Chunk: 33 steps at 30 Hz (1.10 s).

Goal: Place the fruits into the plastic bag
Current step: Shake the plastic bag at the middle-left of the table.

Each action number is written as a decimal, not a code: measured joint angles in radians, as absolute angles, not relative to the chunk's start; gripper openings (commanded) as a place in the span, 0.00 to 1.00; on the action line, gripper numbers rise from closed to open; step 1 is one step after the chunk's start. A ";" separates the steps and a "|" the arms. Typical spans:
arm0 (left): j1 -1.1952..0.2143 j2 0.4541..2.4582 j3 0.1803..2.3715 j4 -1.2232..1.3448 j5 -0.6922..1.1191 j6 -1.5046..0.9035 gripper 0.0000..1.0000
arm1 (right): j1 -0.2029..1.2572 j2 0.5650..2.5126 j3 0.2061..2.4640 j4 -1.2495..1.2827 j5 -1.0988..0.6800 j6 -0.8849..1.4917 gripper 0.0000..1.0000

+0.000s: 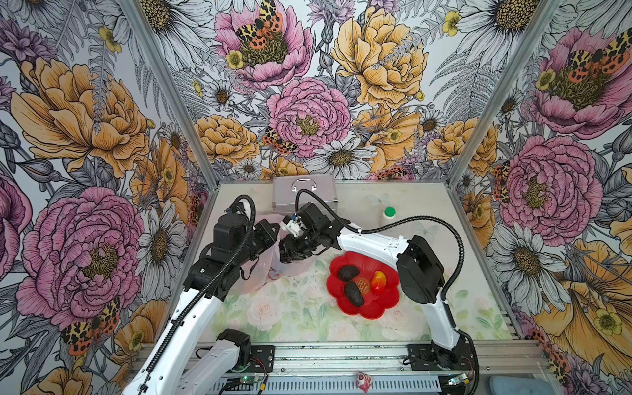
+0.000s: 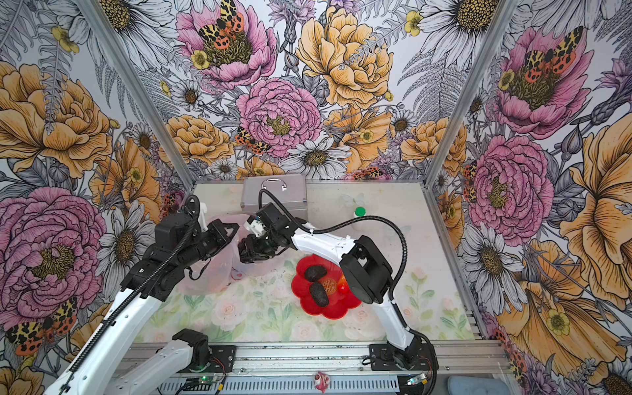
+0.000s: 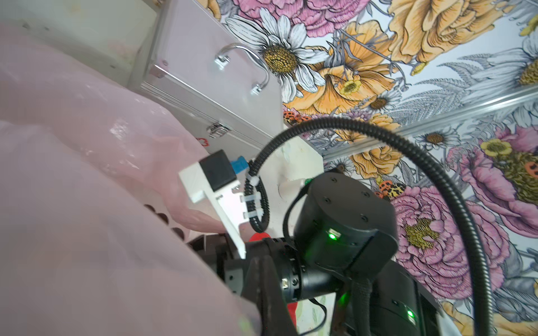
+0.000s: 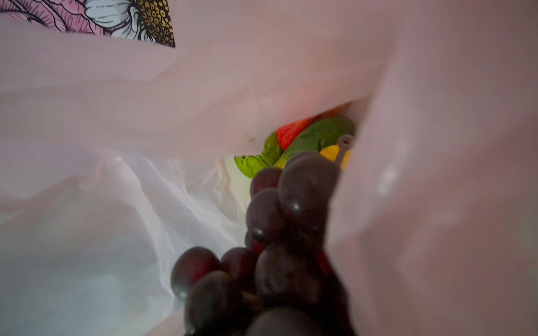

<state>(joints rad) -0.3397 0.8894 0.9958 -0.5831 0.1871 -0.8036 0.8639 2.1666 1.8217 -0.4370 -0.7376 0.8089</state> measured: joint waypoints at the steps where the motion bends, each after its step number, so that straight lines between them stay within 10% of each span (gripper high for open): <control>1: -0.362 0.905 1.013 -0.582 0.193 -0.798 0.00 | 0.862 2.177 1.846 -0.437 -0.734 0.806 0.39; 10: -0.459 0.944 1.114 -0.626 0.197 -0.733 0.00 | 0.811 2.281 2.106 -0.426 -0.749 0.847 0.52; 26: -0.121 0.565 0.870 -0.816 0.202 -0.857 0.00 | 0.839 2.318 2.105 -0.428 -0.892 0.883 0.99; 33: -0.102 0.565 0.867 -0.828 0.205 -0.865 0.00 | 0.826 2.315 2.119 -0.428 -0.902 0.886 0.99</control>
